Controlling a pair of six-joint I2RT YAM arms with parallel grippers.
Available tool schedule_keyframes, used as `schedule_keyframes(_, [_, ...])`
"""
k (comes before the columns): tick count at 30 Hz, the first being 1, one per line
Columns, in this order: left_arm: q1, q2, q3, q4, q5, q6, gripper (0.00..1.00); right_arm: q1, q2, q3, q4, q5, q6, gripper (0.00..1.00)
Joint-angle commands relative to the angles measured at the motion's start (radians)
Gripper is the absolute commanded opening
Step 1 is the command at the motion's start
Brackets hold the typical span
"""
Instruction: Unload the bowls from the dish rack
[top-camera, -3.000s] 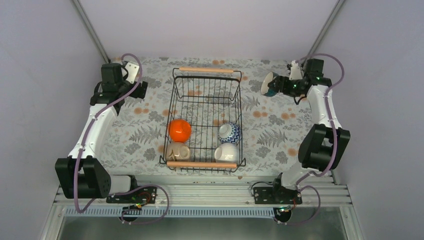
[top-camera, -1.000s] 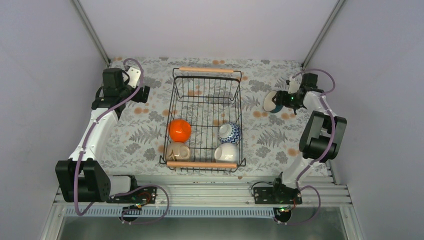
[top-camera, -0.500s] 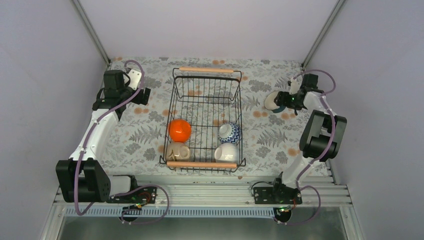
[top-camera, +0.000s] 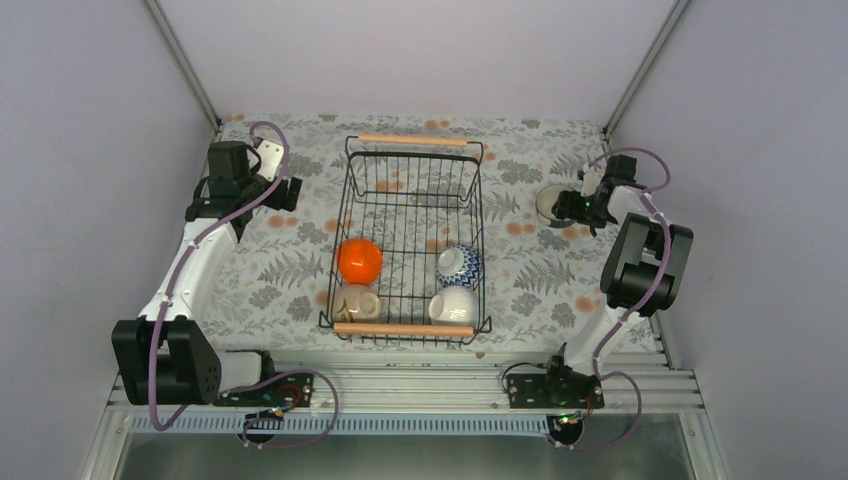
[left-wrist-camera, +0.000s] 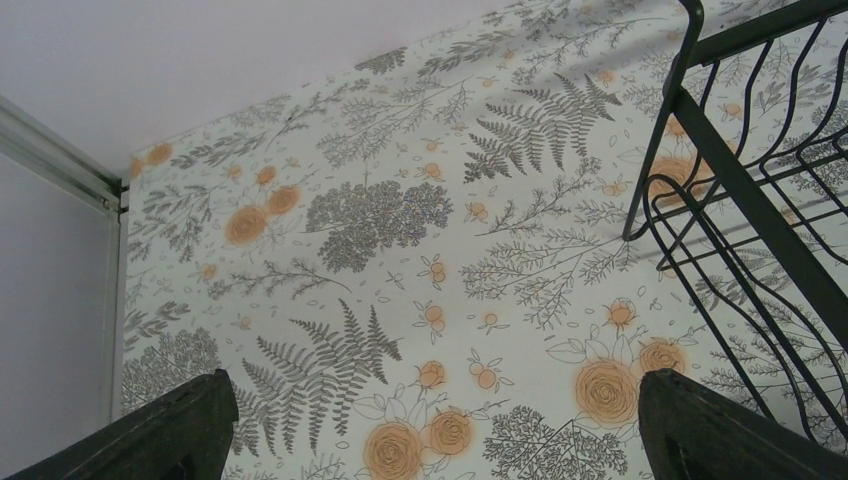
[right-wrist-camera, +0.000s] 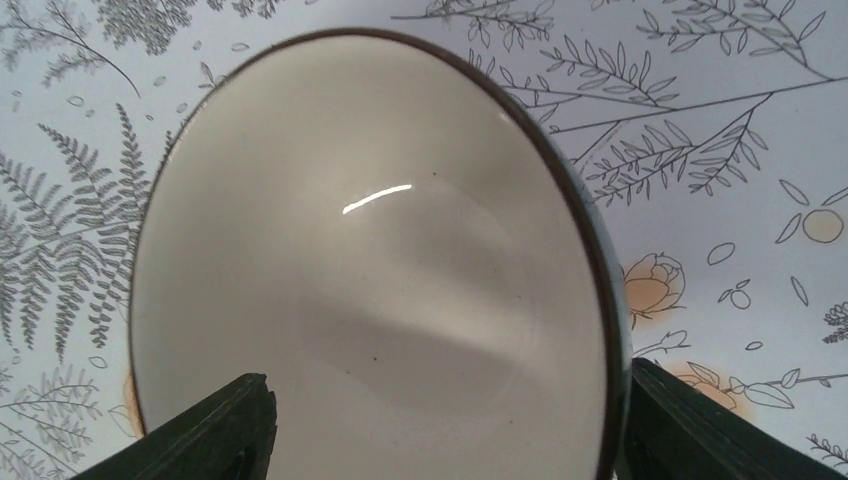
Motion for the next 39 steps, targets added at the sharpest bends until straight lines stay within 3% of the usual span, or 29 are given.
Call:
schedule_keyframes(1, [0.005,-0.026,-0.011,0.012,0.021,0.013,1.0,-0.006,0.006,-0.02,0.021,0.021,-0.03,0.79])
schedule_keyframes(15, [0.006,-0.033,-0.018,0.02,0.029,0.018,1.0,-0.005,-0.172,-0.017,0.017,0.244,-0.111,0.83])
schedule_keyframes(19, [0.006,-0.037,-0.021,0.028,0.027,0.022,1.0,0.006,-0.298,0.038,-0.104,0.15,-0.149,0.83])
schedule_keyframes(27, [0.006,-0.032,-0.021,0.033,0.038,0.025,1.0,0.283,-0.494,0.201,-0.37,0.101,-0.204,0.83])
schedule_keyframes(33, [0.006,-0.046,-0.02,0.021,0.059,0.024,1.0,0.446,-0.451,0.336,-0.489,0.018,-0.181,0.81])
schedule_keyframes(39, [0.006,-0.062,-0.015,-0.003,0.05,0.037,1.0,0.688,-0.382,0.344,-0.507,0.153,-0.197,0.79])
